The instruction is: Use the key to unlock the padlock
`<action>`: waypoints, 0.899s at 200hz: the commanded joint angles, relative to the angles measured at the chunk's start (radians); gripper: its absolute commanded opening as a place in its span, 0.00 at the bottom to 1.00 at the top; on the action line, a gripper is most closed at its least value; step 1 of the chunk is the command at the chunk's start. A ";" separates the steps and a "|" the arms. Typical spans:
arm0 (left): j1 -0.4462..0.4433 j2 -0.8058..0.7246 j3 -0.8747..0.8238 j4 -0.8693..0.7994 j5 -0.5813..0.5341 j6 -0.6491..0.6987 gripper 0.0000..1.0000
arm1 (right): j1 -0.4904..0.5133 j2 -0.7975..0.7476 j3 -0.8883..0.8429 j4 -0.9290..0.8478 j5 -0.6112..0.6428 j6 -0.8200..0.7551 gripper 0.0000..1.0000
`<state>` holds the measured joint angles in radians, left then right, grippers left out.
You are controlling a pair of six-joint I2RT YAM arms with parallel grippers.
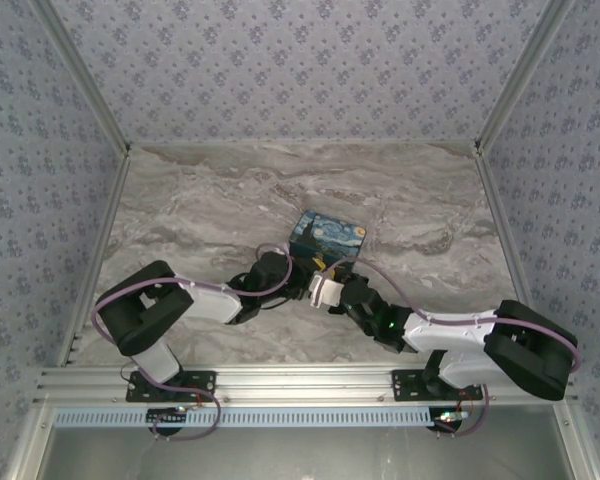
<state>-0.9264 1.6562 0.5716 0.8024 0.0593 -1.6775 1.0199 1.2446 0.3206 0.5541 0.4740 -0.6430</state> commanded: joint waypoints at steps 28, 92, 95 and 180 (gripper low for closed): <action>0.005 -0.027 0.030 0.015 0.012 -0.005 0.00 | 0.009 0.018 0.021 0.041 0.005 0.048 0.08; 0.003 -0.025 0.032 0.015 0.013 -0.008 0.00 | -0.007 0.006 0.027 0.038 0.018 0.136 0.00; 0.004 -0.025 0.033 0.015 0.014 -0.008 0.00 | -0.007 0.004 0.029 0.037 0.018 0.142 0.00; 0.004 -0.027 0.030 0.017 0.010 -0.009 0.00 | -0.064 -0.010 0.015 0.045 -0.049 0.457 0.00</action>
<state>-0.9218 1.6566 0.5800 0.7883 0.0547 -1.6798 0.9909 1.2564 0.3264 0.5583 0.4347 -0.3565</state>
